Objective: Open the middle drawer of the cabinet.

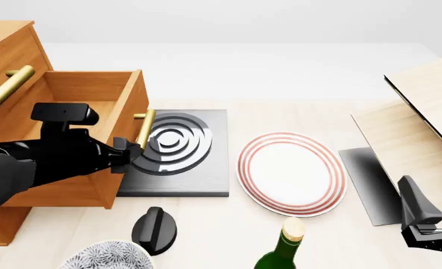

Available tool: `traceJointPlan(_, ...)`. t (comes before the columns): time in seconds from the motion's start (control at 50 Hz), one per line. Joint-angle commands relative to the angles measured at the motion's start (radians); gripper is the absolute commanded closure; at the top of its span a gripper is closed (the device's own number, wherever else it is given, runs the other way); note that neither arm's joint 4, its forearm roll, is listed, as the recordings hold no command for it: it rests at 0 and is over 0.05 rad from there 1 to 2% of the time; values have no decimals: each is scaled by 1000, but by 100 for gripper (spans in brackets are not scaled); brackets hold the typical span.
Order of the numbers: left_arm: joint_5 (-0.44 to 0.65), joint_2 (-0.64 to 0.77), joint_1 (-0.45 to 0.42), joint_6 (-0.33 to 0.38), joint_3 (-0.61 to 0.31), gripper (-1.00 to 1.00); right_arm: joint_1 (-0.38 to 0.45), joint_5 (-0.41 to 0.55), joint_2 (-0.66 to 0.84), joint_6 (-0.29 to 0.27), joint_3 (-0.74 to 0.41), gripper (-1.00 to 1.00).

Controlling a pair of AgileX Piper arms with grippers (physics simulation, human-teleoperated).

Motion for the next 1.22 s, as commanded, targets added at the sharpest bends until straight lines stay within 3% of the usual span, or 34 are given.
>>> traceJointPlan(0.02,-9,-45,-37,80,-9,-100,-2,49,-52,1,0,-100)
traceJointPlan(0.38,12,-109,-25,120,-17,-100,-2,48,-52,1,0,-100)
traceJointPlan(1.22,50,-206,-43,139,-15,-100,-2,48,-52,0,0,-100)
